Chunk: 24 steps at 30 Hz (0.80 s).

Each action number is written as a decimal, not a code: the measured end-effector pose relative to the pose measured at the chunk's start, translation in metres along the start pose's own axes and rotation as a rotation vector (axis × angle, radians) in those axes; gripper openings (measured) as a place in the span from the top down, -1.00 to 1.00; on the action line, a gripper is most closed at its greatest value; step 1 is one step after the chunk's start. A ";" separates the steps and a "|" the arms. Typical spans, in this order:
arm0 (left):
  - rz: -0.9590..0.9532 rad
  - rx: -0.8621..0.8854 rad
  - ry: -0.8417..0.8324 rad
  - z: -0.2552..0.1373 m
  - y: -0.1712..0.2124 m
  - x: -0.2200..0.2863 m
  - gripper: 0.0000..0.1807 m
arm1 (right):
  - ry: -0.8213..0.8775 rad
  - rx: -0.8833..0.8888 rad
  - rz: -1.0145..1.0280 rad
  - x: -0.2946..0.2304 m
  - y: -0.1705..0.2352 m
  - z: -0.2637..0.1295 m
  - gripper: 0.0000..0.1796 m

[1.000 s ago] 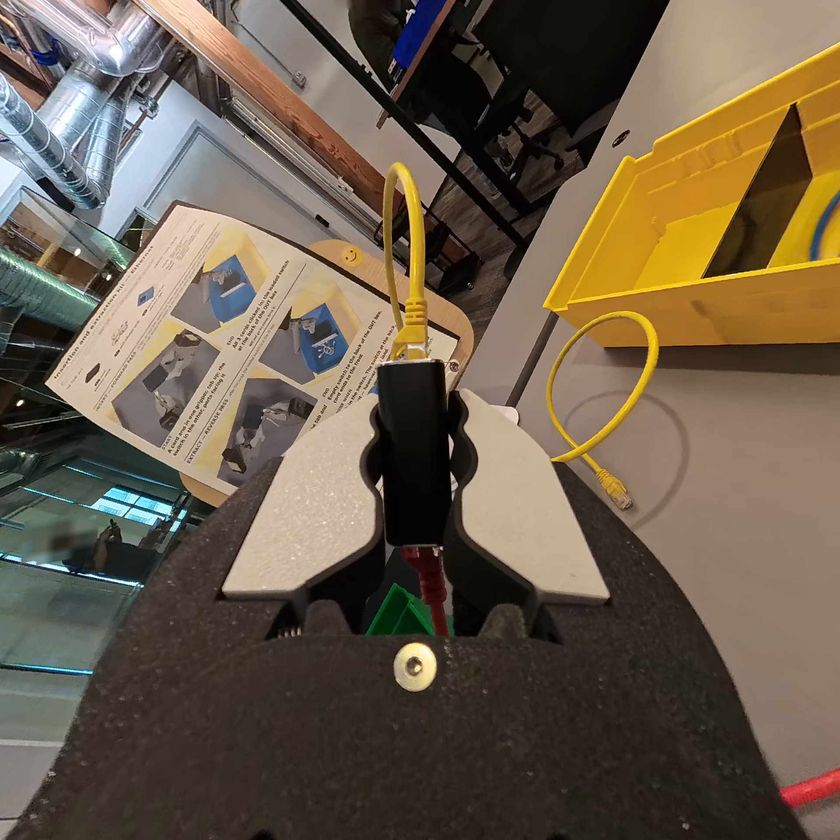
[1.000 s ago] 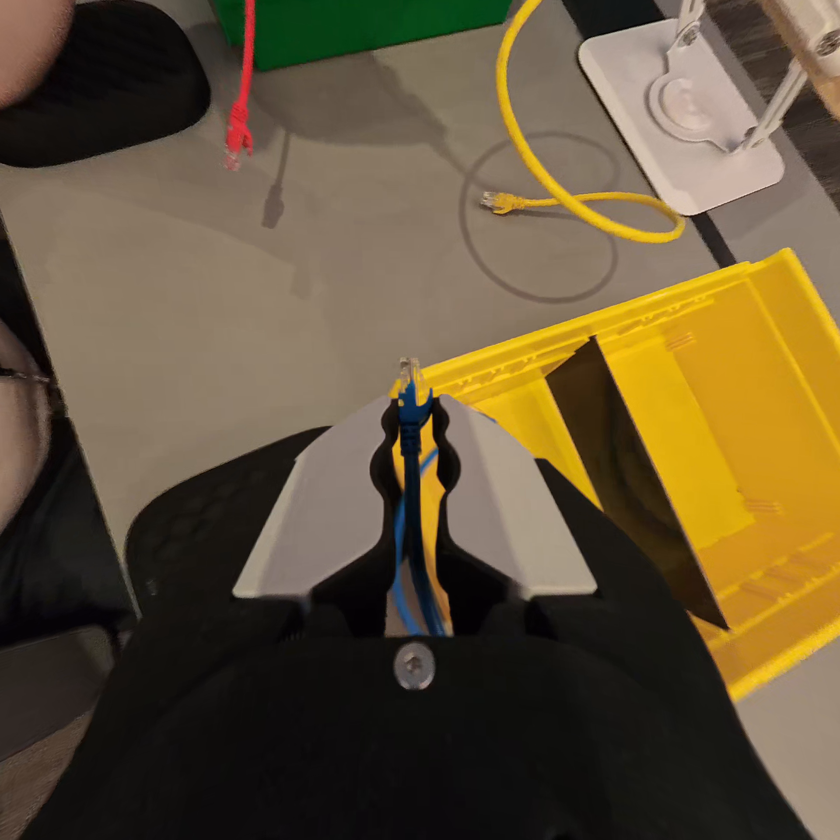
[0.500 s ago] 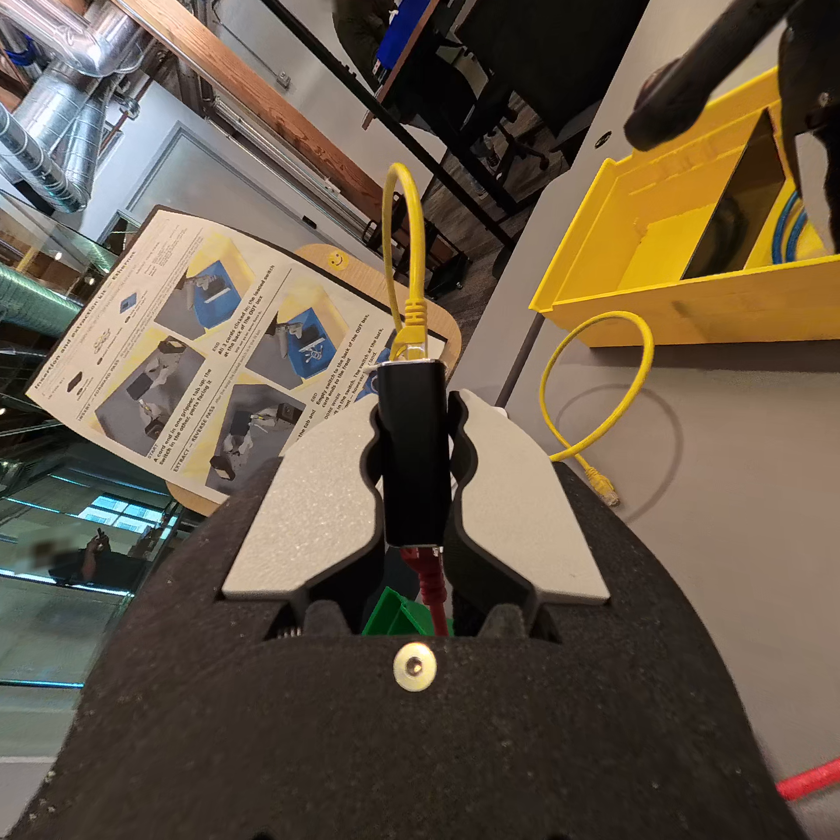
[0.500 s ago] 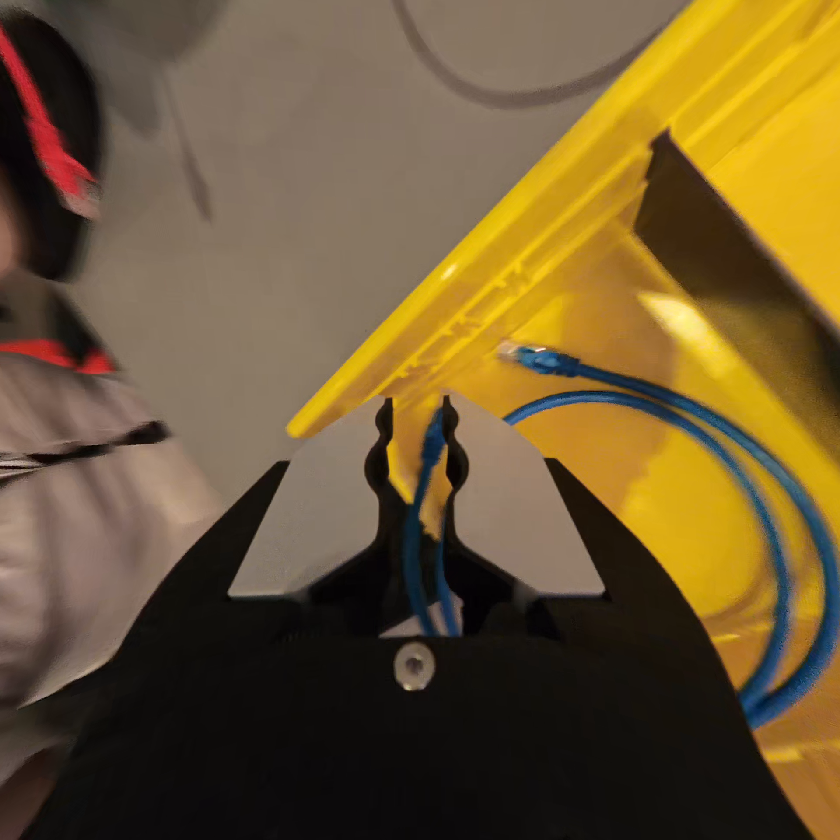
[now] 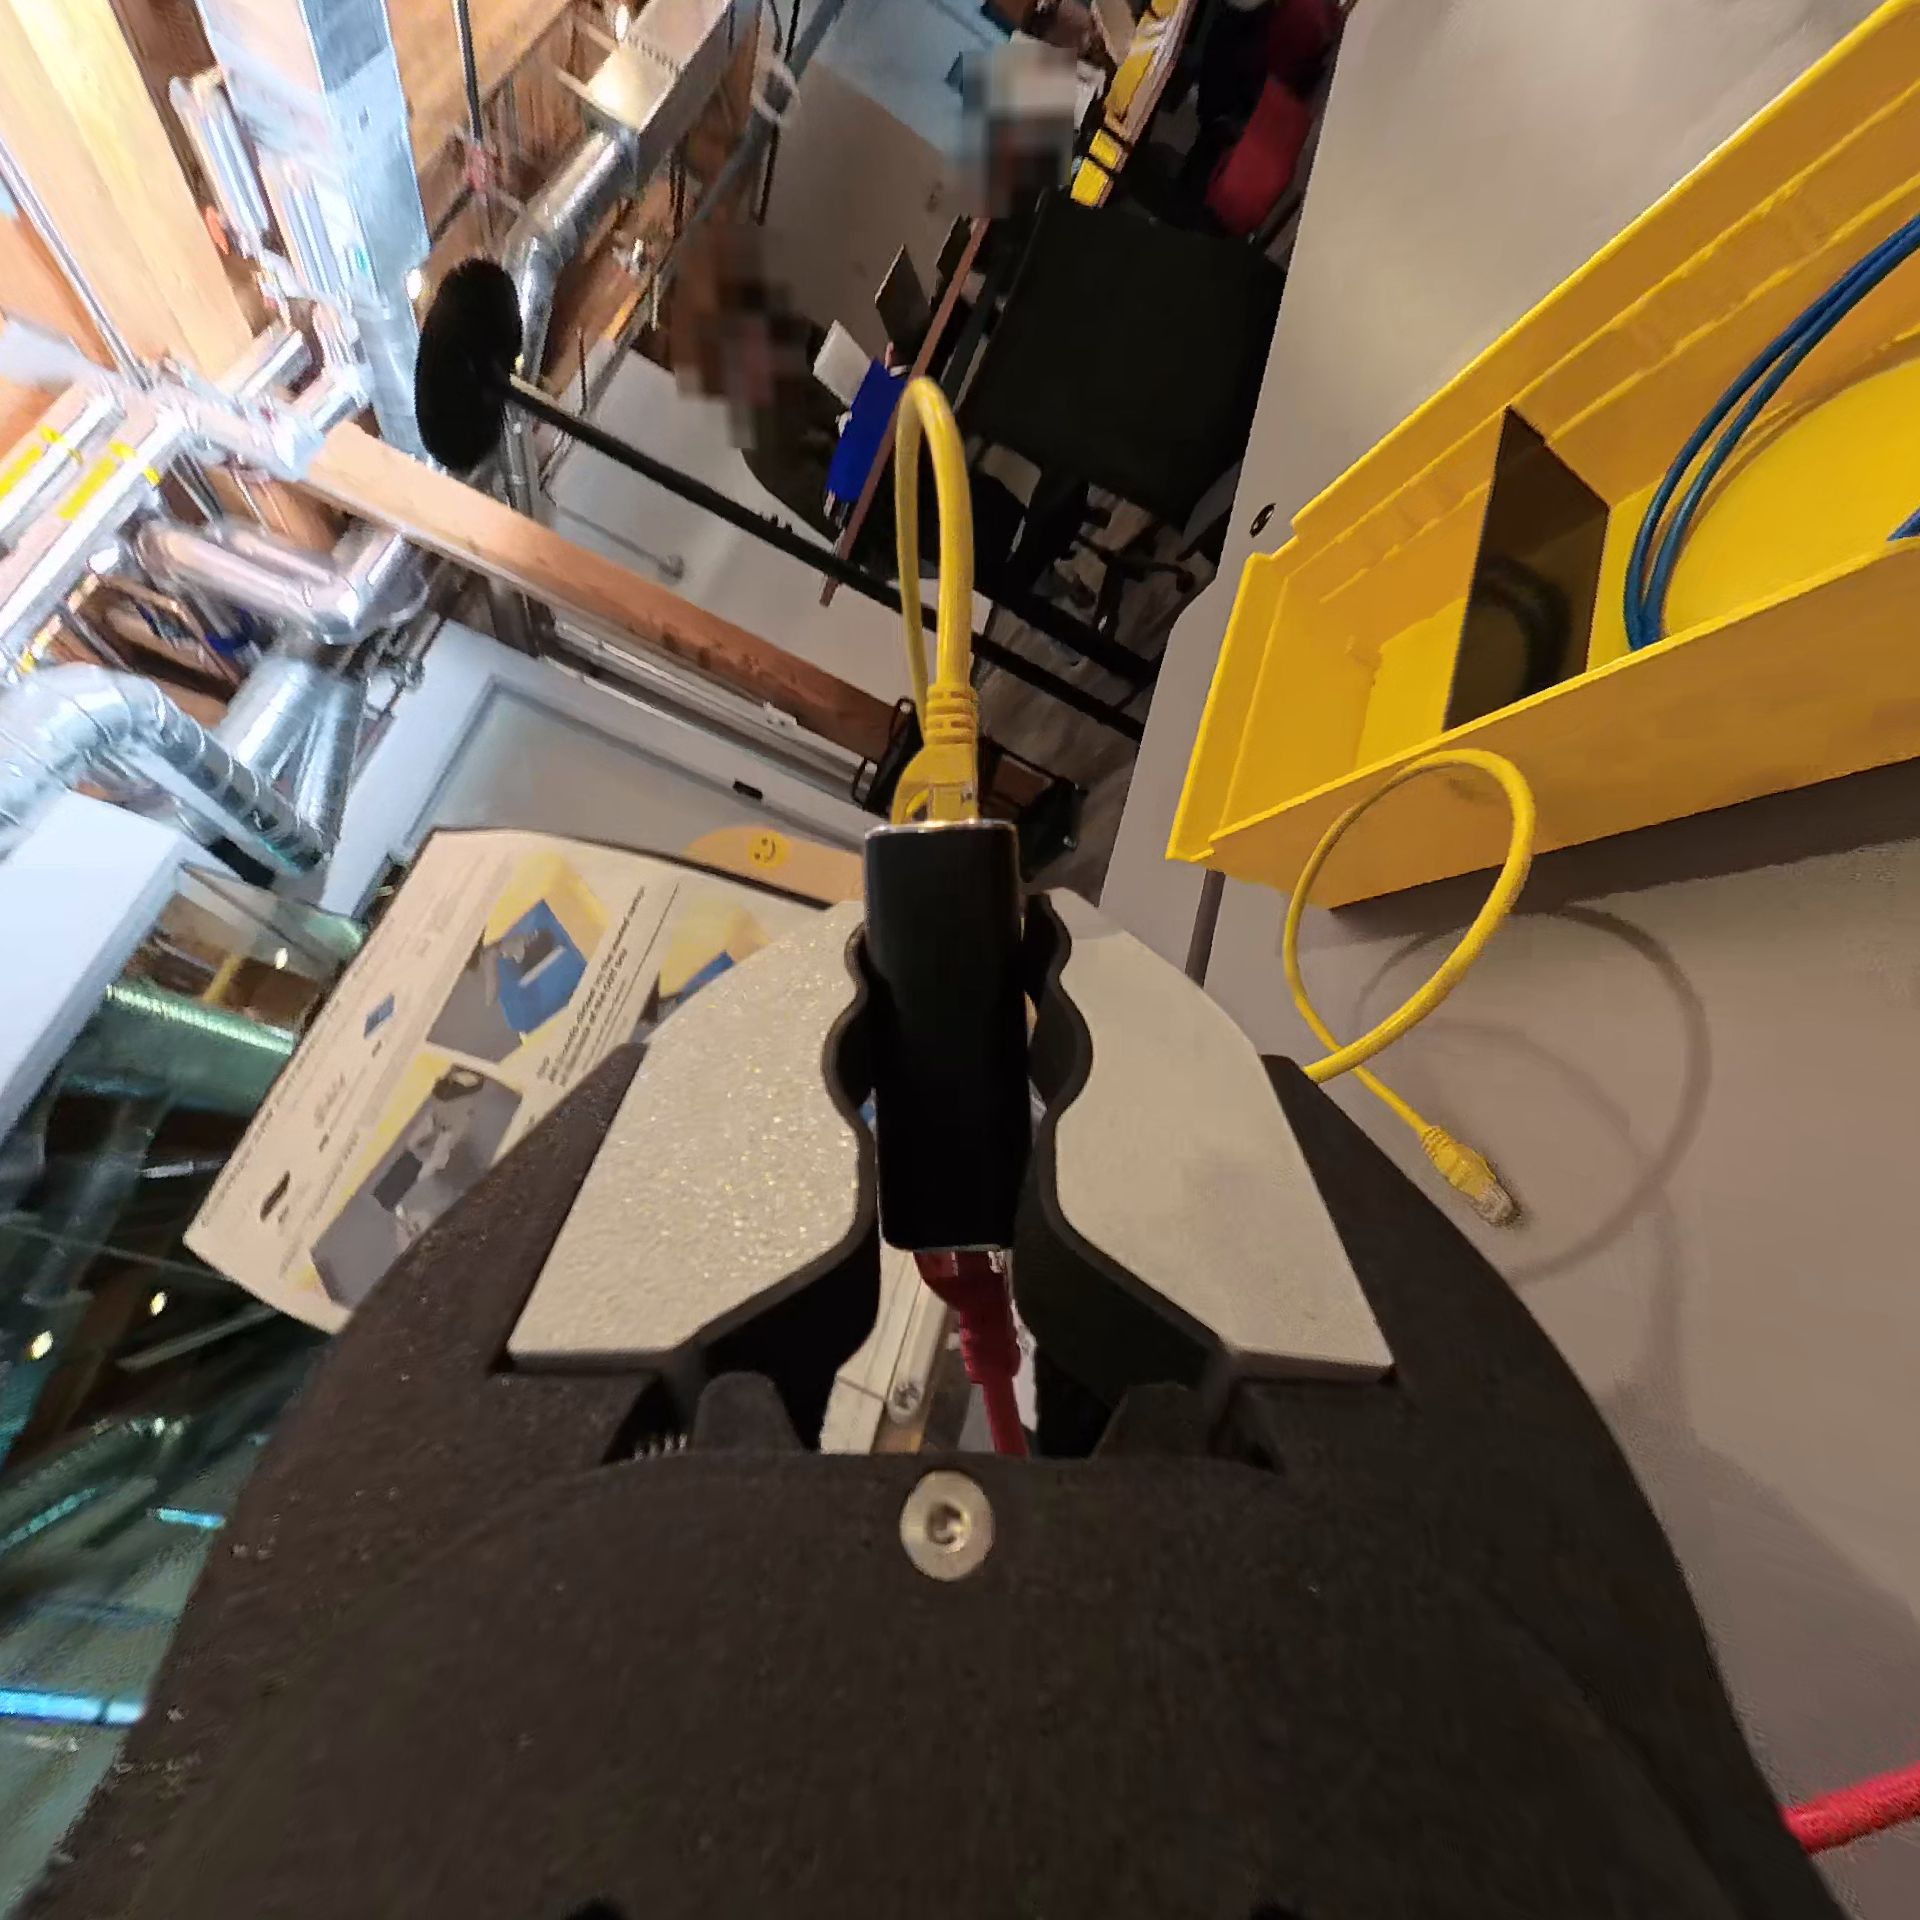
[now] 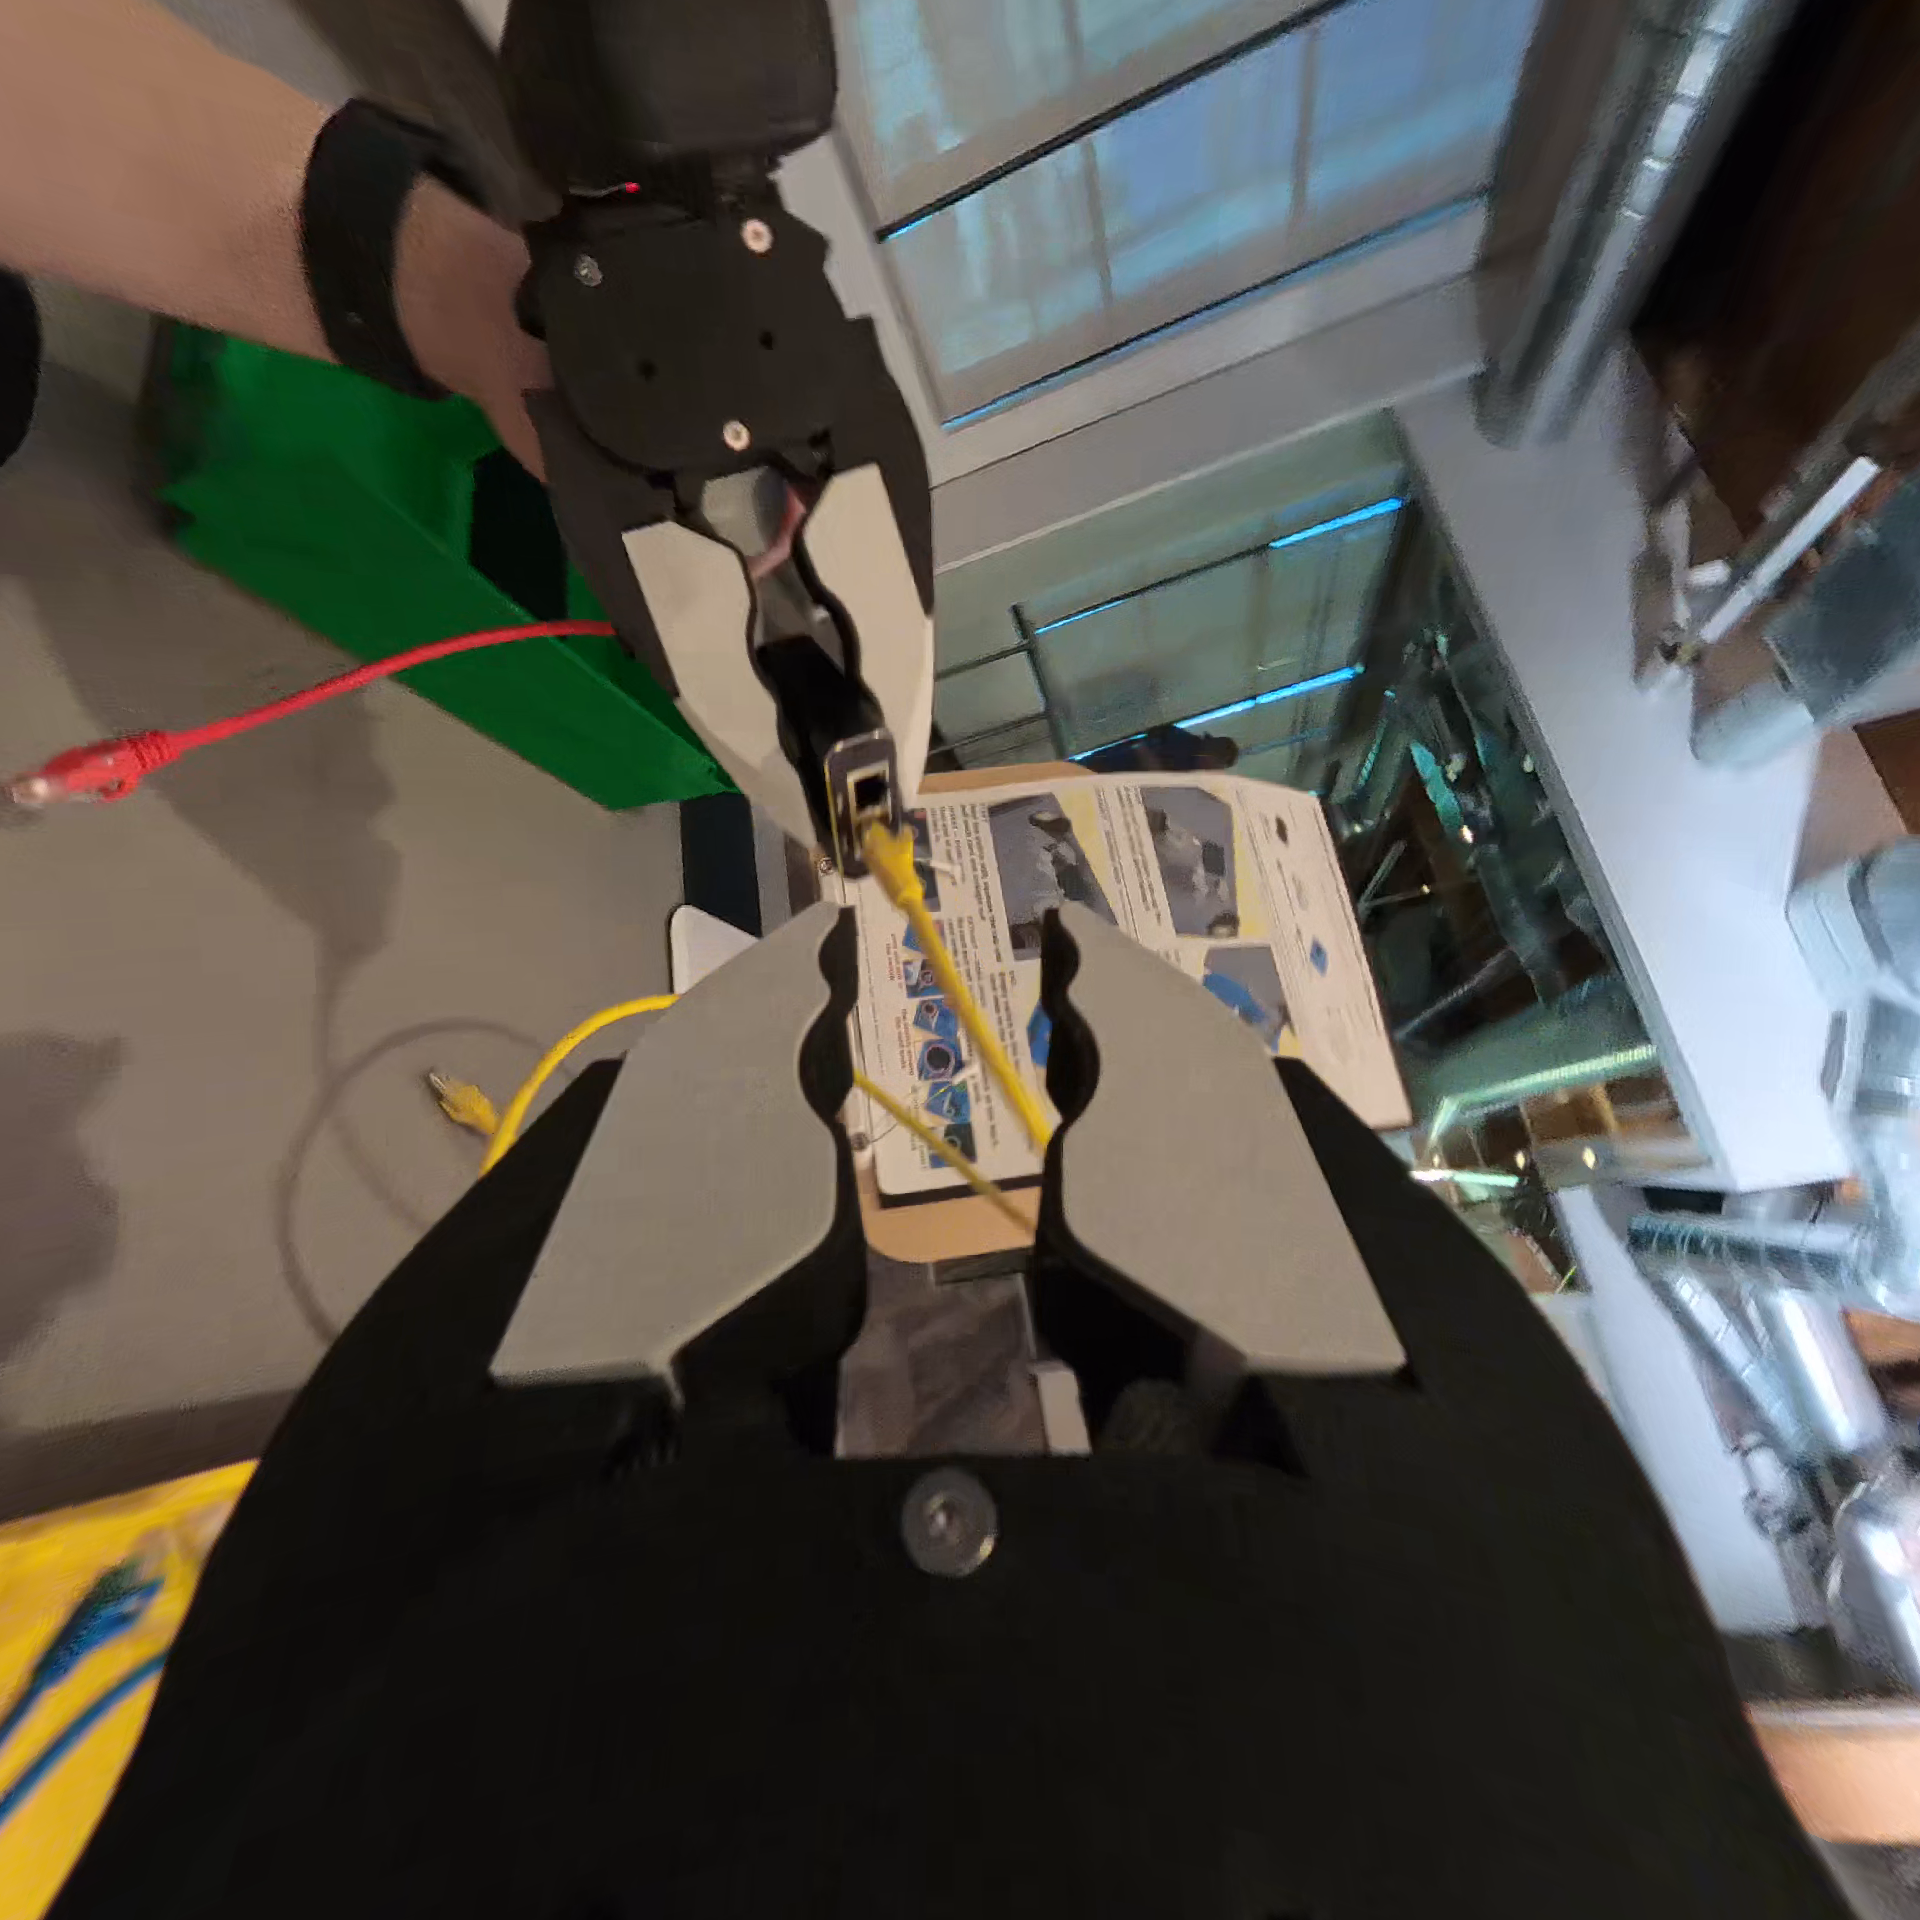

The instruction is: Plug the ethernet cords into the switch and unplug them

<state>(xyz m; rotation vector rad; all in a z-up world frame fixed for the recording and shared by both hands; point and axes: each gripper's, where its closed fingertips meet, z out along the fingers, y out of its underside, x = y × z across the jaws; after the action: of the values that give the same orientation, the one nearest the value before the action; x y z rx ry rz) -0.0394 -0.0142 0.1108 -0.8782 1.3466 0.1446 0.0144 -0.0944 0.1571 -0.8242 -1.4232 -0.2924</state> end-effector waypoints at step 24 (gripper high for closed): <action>0.082 0.011 -0.009 0.002 -0.016 0.011 0.73 | -0.192 -0.416 -0.166 -0.030 0.032 0.058 0.87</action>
<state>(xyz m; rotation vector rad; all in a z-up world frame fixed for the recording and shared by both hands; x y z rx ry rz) -0.0256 -0.0282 0.1084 -0.8128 1.3741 0.2043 -0.0139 -0.0424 0.1146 -1.0952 -1.6408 -0.6672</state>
